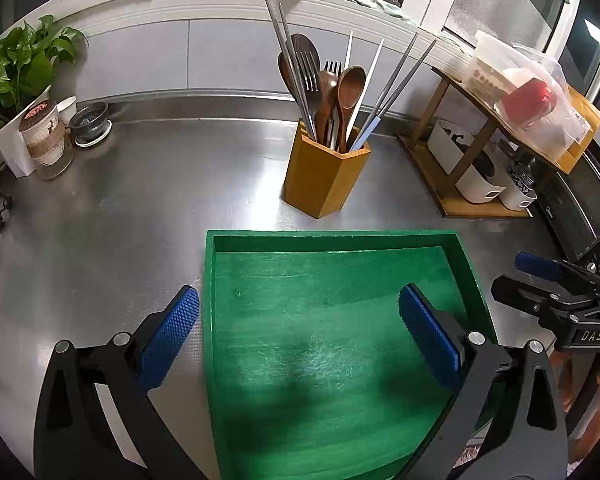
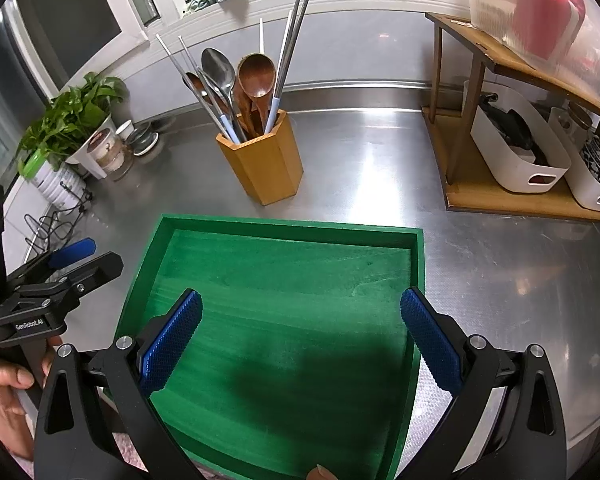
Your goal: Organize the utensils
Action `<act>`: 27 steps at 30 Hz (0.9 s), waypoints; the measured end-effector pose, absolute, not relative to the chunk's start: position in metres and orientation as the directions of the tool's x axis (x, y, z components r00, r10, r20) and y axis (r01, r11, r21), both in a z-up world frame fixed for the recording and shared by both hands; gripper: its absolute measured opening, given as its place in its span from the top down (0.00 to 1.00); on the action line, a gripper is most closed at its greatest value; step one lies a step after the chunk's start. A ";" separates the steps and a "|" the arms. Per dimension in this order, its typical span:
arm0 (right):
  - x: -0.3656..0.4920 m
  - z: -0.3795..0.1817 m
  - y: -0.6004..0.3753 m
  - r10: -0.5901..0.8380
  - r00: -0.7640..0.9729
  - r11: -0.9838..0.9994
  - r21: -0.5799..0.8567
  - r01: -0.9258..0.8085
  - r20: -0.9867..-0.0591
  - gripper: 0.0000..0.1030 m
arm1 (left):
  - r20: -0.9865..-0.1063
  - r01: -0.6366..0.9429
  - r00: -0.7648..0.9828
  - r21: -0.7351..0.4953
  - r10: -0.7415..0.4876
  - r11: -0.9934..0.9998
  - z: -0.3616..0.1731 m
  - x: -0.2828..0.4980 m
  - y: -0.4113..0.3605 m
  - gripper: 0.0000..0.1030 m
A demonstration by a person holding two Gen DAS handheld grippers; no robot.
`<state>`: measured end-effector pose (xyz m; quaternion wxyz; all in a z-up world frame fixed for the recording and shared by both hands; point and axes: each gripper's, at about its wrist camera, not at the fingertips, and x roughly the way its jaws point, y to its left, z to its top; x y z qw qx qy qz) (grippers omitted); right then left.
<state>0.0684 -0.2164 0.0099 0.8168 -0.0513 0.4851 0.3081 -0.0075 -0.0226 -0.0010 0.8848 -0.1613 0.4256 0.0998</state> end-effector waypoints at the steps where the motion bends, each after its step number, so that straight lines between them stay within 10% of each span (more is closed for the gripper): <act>1: 0.068 0.010 -0.216 0.453 0.340 0.805 0.214 -0.553 -0.824 0.04 | -0.785 -0.315 0.618 -0.200 0.040 0.928 -0.001 -0.008 -0.023 0.08; 27: 0.069 0.007 -0.214 0.448 0.332 0.798 0.204 -0.567 -0.830 0.04 | -0.761 -0.331 0.648 -0.250 0.027 0.910 0.006 -0.012 -0.025 0.08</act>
